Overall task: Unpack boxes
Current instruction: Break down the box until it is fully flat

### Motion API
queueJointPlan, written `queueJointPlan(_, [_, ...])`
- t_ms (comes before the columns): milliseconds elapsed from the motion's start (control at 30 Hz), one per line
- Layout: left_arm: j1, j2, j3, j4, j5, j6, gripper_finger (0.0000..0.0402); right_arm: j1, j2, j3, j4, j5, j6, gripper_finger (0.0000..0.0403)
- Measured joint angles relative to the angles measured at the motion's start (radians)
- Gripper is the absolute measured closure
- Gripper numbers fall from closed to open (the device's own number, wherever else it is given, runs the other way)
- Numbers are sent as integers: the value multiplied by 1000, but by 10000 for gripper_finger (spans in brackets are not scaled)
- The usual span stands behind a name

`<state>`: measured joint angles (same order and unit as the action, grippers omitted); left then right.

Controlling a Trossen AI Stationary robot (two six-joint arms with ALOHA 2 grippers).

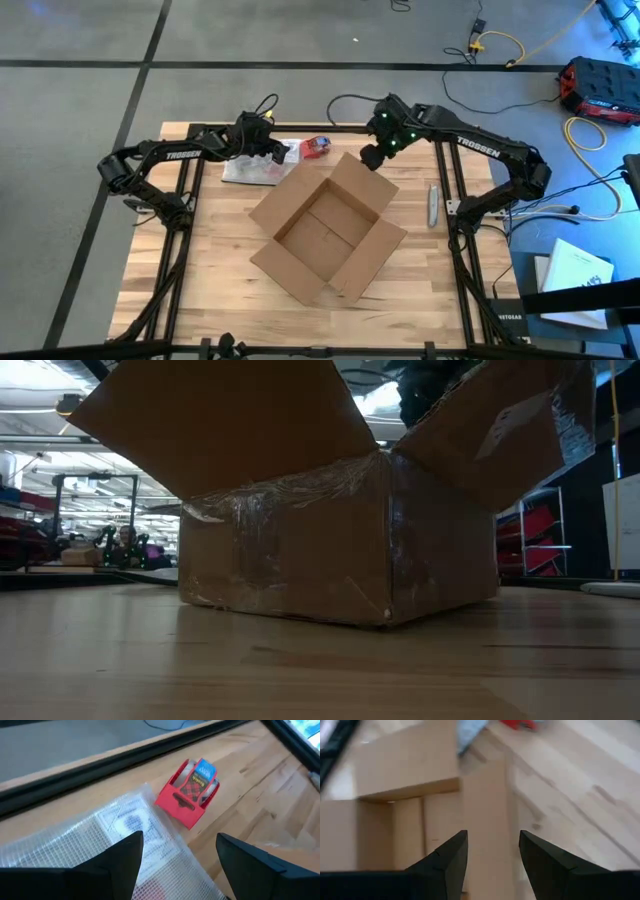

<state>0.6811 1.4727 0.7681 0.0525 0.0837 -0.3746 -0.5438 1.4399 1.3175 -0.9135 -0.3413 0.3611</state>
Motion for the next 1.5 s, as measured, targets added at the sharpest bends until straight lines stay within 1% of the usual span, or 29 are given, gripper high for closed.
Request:
queueJointPlan(67, [0,-1,0,-1,3,-19,163,0,0,-21,37,-44,-1,238])
queueJointPlan(167, [-8,-35,-1,-13,35,-90,163,-18,1,-62,83,-166,-25,238])
queueJointPlan(200, [-15,-56,-1,-10,53,-86,163,-24,1,-76,104,-186,-29,238])
queueJointPlan(300, [-51,-128,-1,-23,151,25,163,-55,1,-110,122,-216,-61,238])
queueJointPlan(367, [-86,-184,0,-13,159,30,163,-79,1,-124,148,-219,-69,238])
queueJointPlan(500, [-160,-312,1,17,158,-57,163,-96,1,-179,224,-243,-92,238])
queueJointPlan(567, [-197,-369,1,14,158,-74,163,-103,1,-210,265,-259,-104,238])
queueJointPlan(600, [-213,-388,1,13,159,-94,163,-106,1,-231,294,-280,-104,238])
queueJointPlan(667, [-236,-423,1,-18,161,-171,163,-105,1,-277,347,-327,-101,238])
queueJointPlan(700, [-243,-437,1,-35,158,-217,163,-105,1,-300,359,-334,-99,238])
queueJointPlan(800, [-259,-461,0,-25,157,-432,163,-105,2,-348,405,-329,-89,238])
queueJointPlan(867, [-276,-472,0,-15,159,-536,163,-105,2,-369,454,-328,-77,238])
queueJointPlan(967, [-301,-483,1,-22,161,-616,163,-105,2,-373,492,-327,-61,238])
queueJointPlan(1067, [-327,-483,1,-29,159,-617,163,-105,2,-352,538,-349,-34,238])
queueJointPlan(1133, [-339,-482,2,-87,149,-695,163,-105,2,-328,558,-333,-37,238])
queueJointPlan(1233, [-340,-473,-1,-214,145,-827,163,-104,2,-285,566,-275,-53,238])
queueJointPlan(1300, [-352,-475,0,-264,142,-847,163,-105,2,-258,572,-230,-60,238])
queueJointPlan(1367, [-363,-476,0,-323,140,-829,163,-105,2,-239,572,-195,-58,238])
queueJointPlan(1500, [-374,-475,-1,-386,81,-795,163,-104,2,-223,572,-170,-33,238])
